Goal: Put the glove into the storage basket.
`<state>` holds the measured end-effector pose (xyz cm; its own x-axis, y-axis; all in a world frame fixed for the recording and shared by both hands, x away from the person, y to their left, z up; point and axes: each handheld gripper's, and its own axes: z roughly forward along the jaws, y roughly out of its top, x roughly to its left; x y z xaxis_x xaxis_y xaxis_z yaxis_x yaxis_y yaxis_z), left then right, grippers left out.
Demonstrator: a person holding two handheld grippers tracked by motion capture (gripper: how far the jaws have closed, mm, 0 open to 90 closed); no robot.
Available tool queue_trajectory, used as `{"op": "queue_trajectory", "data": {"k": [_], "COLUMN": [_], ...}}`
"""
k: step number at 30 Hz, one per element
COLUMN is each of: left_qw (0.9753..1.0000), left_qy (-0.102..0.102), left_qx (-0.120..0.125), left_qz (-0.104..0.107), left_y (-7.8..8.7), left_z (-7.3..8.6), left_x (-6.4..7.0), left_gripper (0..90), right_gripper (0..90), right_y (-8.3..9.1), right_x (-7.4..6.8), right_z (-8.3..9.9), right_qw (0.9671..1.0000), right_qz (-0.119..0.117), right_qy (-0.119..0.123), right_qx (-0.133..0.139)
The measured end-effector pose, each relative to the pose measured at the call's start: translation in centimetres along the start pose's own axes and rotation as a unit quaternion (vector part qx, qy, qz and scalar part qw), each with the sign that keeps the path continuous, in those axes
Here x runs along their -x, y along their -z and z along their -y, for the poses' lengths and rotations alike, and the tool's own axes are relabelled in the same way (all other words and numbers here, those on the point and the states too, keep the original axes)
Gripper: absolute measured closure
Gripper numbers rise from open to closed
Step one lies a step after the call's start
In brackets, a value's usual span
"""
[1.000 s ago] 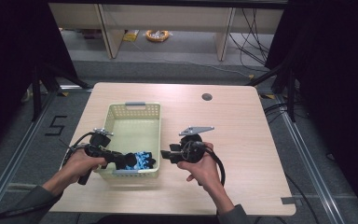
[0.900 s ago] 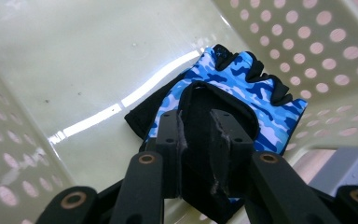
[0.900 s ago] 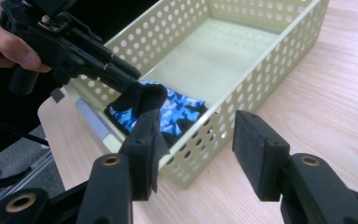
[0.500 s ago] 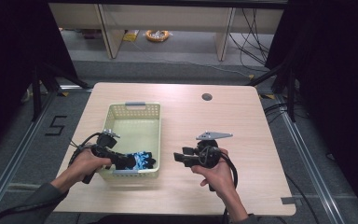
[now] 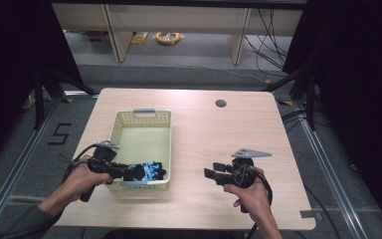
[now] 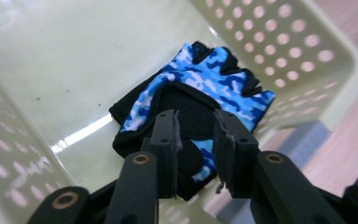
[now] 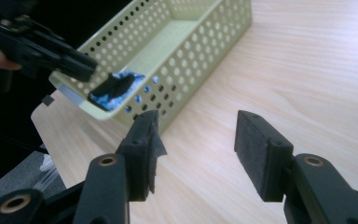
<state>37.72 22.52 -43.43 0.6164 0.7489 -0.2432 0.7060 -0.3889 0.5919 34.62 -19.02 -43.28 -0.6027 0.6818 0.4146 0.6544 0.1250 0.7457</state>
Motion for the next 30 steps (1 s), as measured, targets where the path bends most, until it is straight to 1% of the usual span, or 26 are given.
{"op": "queue_trajectory", "data": {"k": [1,2,3,5,6,8,9,10,11,12,13,16,17,18,19,20,21,22,23,24,25,26,27,28,29,30], "left_qw": [1.0000,0.9998,0.9998,0.9988,0.9980,0.9965,0.9961,0.9953,0.9953,0.9947,0.9944,0.9926,0.9923,0.9913,0.9908,0.9904,0.9900,0.9890,0.9890,0.9873,0.9872,0.9866,0.9854,0.9854,0.9852,0.9851], "left_qy": [0.002,0.001,-0.001,0.014,0.017,0.017,0.018,0.011,0.007,0.007,0.006,0.010,0.010,0.010,0.008,0.008,0.002,0.000,-0.006,-0.004,-0.009,-0.011,-0.010,-0.011,-0.015,-0.013], "left_qx": [0.009,0.020,0.021,0.046,0.057,0.073,0.076,0.082,0.081,0.085,0.085,0.092,0.093,0.095,0.098,0.100,0.103,0.107,0.106,0.116,0.117,0.122,0.128,0.130,0.130,0.133], "left_qz": [0.003,0.000,0.007,0.012,0.022,0.037,0.042,0.050,0.053,0.056,0.062,0.079,0.081,0.090,0.093,0.096,0.096,0.101,0.103,0.108,0.108,0.108,0.111,0.109,0.111,0.107], "left_y": [0.3,0.6,0.9,1.3,1.5,1.8,1.9,2.1,2.2,2.1,2.1,2.0,1.9,1.8,1.7,1.6,1.4,1.2,1.2,1.0,0.9,0.7,0.5,0.4,0.2,0.0], "left_z": [0.2,0.4,0.5,0.8,0.9,1.2,1.3,1.5,1.6,1.8,2.0,2.6,2.8,3.1,3.3,3.5,3.9,4.2,4.4,4.7,5.0,5.4,5.7,6.1,6.4,6.7], "left_x": [0.2,0.4,0.5,1.2,1.6,2.2,2.5,3.0,3.3,3.7,4.0,5.0,5.3,5.6,6.0,6.2,6.5,6.9,7.0,7.3,7.5,7.9,8.1,8.3,8.4,8.6], "left_gripper": [65.7,65.2,63.7,61.6,61.2,57.6,54.7,54.2,53.0,51.4,48.8,40.2,40.2,38.9,37.8,37.8,36.6,35.6,35.0,34.3,33.7,33.5,33.1,33.0,32.8,32.7], "right_gripper": [49.8,49.5,49.3,49.0,49.0,49.0,49.0,49.0,48.9,48.5,48.2,44.3,42.7,41.5,39.2,39.2,38.5,37.5,36.7,36.4,36.3,36.0,35.7,35.5,35.3,35.1], "right_y": [0.2,0.5,0.7,1.0,1.2,1.2,1.3,1.4,1.3,1.3,1.5,1.6,1.7,1.7,1.8,1.8,1.8,1.8,1.9,2.0,2.0,2.1,2.0,1.9,1.9,2.1], "right_x": [0.3,0.5,1.0,1.0,1.2,1.7,1.4,1.4,1.7,1.5,1.7,1.3,1.5,1.2,1.4,1.4,1.1,1.5,1.5,1.5,1.3,1.5,1.2,1.4,1.6,1.2], "right_z": [0.2,0.6,0.9,1.6,1.9,2.5,2.8,3.0,3.3,3.5,3.6,4.1,4.2,4.4,4.7,4.7,4.9,5.1,5.3,5.4,5.6,5.7,5.9,6.0,6.1,6.3], "right_qw": [1.0000,1.0000,0.9999,0.9999,0.9999,0.9999,0.9998,0.9998,0.9997,0.9998,0.9996,0.9998,0.9993,0.9997,0.9995,0.9995,0.9996,0.9995,0.9994,0.9994,0.9996,0.9994,0.9993,0.9993,0.9995,0.9991], "right_qz": [0.003,0.003,0.009,0.007,0.011,0.011,0.013,0.014,0.016,0.013,0.016,0.014,0.024,0.019,0.024,0.024,0.024,0.026,0.029,0.030,0.026,0.030,0.032,0.035,0.025,0.037], "right_qy": [0.008,0.002,0.012,-0.007,-0.005,0.010,-0.009,-0.008,0.012,-0.006,0.010,0.003,0.023,0.001,0.016,0.016,-0.003,0.016,0.015,0.016,-0.001,0.013,-0.010,0.001,0.013,-0.007], "right_qx": [-0.002,-0.001,0.000,-0.005,-0.012,-0.006,-0.015,-0.015,-0.015,-0.017,-0.020,-0.017,-0.015,-0.016,-0.013,-0.013,-0.010,-0.011,-0.009,-0.006,-0.009,-0.009,-0.015,-0.015,-0.012,-0.021]}}
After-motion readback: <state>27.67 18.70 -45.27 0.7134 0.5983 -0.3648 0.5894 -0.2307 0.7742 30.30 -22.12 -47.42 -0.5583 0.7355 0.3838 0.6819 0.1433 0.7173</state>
